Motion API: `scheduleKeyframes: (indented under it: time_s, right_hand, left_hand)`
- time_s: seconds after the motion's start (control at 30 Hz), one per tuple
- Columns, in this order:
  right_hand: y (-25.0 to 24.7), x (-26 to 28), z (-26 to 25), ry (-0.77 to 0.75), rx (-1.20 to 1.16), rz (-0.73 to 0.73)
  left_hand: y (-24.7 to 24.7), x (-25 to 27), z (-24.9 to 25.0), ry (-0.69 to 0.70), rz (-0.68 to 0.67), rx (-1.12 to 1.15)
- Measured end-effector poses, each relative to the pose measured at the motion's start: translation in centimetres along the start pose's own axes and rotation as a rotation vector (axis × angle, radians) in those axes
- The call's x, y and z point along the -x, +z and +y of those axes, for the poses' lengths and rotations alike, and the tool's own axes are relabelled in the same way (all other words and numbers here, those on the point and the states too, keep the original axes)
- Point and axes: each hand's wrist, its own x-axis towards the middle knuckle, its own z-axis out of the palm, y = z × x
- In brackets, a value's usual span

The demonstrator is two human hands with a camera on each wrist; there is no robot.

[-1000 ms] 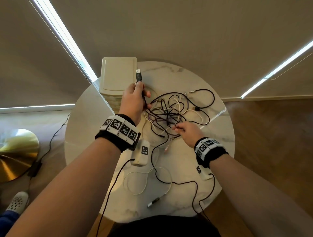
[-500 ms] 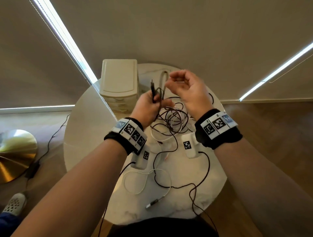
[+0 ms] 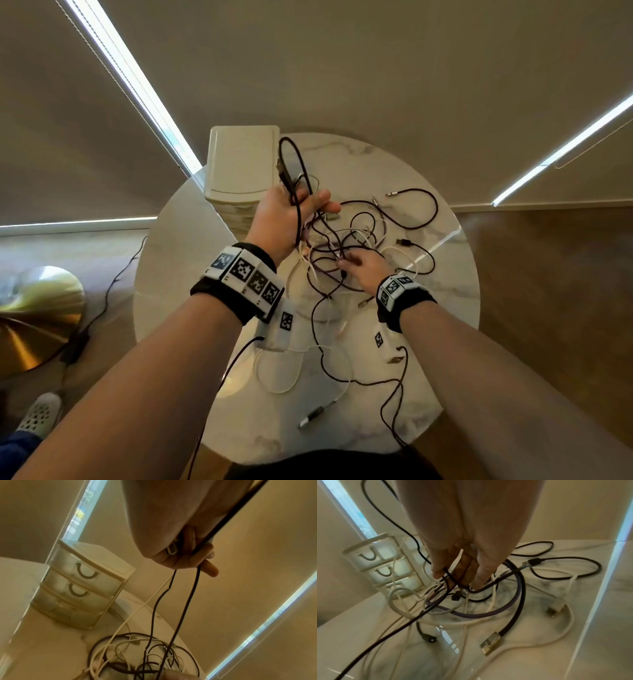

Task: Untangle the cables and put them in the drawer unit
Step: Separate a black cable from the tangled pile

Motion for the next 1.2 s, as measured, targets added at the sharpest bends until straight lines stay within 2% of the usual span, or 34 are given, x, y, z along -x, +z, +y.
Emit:
scheduleKeyframes:
  time_s: [0.17, 0.27, 0.37, 0.43, 0.5, 0.57, 0.63, 0.67, 0.73, 0.83, 0.93, 1.03, 1.1, 1.2]
  right_hand:
    - [0.5, -1.6, 0.7, 0.012, 0.128, 0.042]
    - [-0.2, -1.8, -0.1, 0.017, 0.05, 0.083]
    - [-2.3, -2.7, -1.9, 0.026, -0.154, 0.215]
    - [-4.0, -3.4, -3.9, 0.008, -0.372, 0.301]
    - [-5.8, -3.5, -6.1, -0.077, -0.641, 0.368]
    - [-7.4, -2.7, -8.3, -0.212, -0.9, 0.376]
    - [-7.8, -2.2, -8.8, -0.284, -0.981, 0.378]
    - [-7.2, -2.4, -8.2, -0.251, -0.918, 0.391]
    - [-5.3, -2.8, -5.5, -0.093, -0.677, 0.382]
    - [-2.7, -2.3, -0.7, 0.071, -0.156, 0.208]
    - [-1.1, -1.8, 2.3, 0.052, 0.101, 0.104]
    - [0.2, -1.8, 3.2, 0.028, 0.377, 0.122]
    - [0.1, -2.0, 2.6, 0.009, 0.394, 0.108]
    - [-1.7, -1.9, -0.2, -0.027, 0.146, 0.213]
  left_hand:
    - [-1.0, 0.5, 0.6, 0.045, 0.032, 0.026]
    - [-1.2, 0.6, 0.8, 0.071, 0.028, 0.017]
    - [-1.6, 0.5, 0.5, 0.062, 0.068, -0.021]
    - [-1.8, 0.6, 0.4, 0.055, 0.078, -0.109]
    - [-1.9, 0.5, -0.2, 0.038, 0.113, -0.17]
    - [-1.9, 0.6, -1.1, 0.011, 0.138, -0.173]
    - [-1.9, 0.5, -2.0, -0.025, 0.147, -0.174]
    - [-1.9, 0.5, -2.4, -0.052, 0.154, -0.173]
    - [-2.2, 0.5, -3.0, -0.098, 0.167, -0.216]
    - [-3.0, 0.7, -3.6, -0.097, 0.211, -0.252]
    - [-4.2, 0.5, -3.6, -0.059, 0.29, -0.256]
    - [-4.7, 0.5, -3.8, -0.022, 0.332, -0.257]
    - [-4.6, 0.4, -4.4, -0.026, 0.342, -0.264]
    - [-3.9, 0.4, -4.9, -0.078, 0.275, -0.293]
